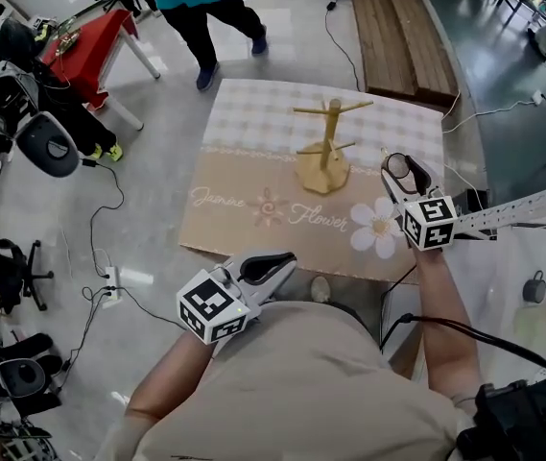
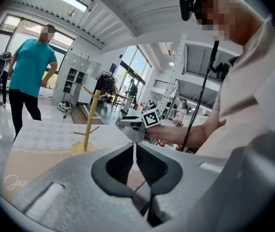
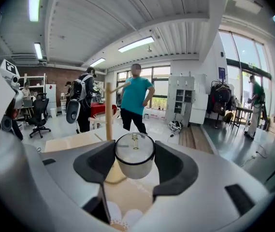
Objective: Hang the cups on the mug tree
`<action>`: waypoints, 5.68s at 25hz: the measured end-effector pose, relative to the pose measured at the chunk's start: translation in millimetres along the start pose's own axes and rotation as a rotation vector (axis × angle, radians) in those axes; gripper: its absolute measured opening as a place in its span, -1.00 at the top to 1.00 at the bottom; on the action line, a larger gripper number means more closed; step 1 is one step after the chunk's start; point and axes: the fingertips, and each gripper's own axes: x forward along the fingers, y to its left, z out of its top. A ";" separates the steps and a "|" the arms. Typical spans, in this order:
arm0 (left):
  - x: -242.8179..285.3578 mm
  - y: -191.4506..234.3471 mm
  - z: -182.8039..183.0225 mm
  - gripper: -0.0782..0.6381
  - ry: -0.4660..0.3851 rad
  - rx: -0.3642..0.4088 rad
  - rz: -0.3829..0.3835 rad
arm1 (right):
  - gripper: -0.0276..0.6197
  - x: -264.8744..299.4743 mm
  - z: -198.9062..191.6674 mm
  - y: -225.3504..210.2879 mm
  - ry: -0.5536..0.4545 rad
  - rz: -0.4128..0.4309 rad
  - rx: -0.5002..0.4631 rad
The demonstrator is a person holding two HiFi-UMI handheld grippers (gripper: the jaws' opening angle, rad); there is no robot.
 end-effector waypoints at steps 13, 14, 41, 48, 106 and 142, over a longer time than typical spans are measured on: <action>-14.0 14.4 5.6 0.71 -0.034 0.002 -0.005 | 0.10 -1.5 115.9 -3.1 -0.176 -0.036 -0.071; -15.5 15.7 6.0 0.71 -0.036 0.002 -0.003 | 0.10 -0.5 120.2 -2.0 -0.183 -0.038 -0.071; -39.8 28.7 -3.6 0.71 -0.044 -0.012 0.007 | 0.10 27.0 122.8 43.0 -0.167 -0.050 -0.192; -53.1 32.8 -8.1 0.71 -0.042 -0.016 0.017 | 0.10 33.3 118.0 53.0 -0.169 -0.063 -0.192; -95.0 33.1 -21.4 0.71 0.010 0.067 -0.200 | 0.80 -58.3 14.3 203.9 -0.003 0.018 0.122; -120.0 45.5 -34.1 0.71 0.008 0.038 -0.220 | 0.87 -70.1 7.5 328.7 0.068 0.228 0.069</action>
